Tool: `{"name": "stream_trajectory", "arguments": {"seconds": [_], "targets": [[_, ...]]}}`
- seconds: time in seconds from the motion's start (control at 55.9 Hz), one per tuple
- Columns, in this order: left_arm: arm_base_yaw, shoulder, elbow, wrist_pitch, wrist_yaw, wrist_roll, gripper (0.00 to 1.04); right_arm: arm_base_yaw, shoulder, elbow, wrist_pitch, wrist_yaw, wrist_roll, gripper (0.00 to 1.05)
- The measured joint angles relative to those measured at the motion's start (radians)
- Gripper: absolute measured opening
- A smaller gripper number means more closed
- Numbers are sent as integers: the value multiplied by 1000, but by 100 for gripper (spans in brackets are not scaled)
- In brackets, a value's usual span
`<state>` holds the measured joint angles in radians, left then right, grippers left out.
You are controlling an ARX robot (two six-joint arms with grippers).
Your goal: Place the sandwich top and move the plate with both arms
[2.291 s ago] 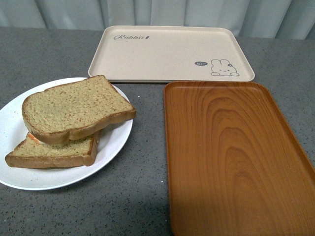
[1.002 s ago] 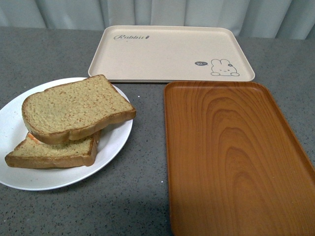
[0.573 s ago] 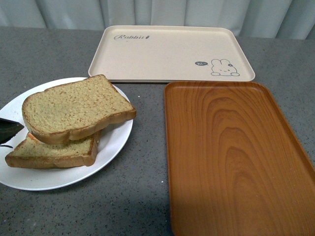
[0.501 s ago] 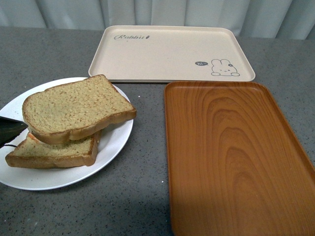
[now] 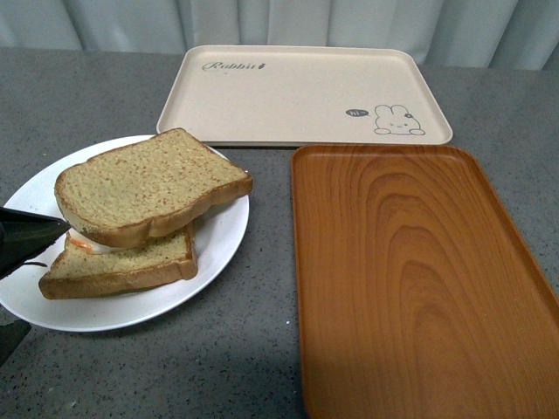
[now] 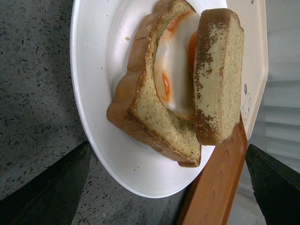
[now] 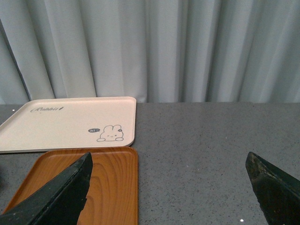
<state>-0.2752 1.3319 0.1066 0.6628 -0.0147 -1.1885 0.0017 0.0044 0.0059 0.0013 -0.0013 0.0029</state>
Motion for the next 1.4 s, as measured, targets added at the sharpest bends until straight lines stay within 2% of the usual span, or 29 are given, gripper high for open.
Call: {"name": "stream_trajectory", "arguments": {"seconds": [0.537, 1.289, 1.396], "targets": [[-24, 82, -1, 42, -27, 11, 98, 0, 0, 0, 0, 0, 0, 96], [-98, 239, 56, 128, -54, -83, 98, 0, 0, 0, 0, 0, 0, 96], [-103, 261, 66, 134, -69, -89, 83, 0, 0, 0, 0, 0, 0, 96]]}}
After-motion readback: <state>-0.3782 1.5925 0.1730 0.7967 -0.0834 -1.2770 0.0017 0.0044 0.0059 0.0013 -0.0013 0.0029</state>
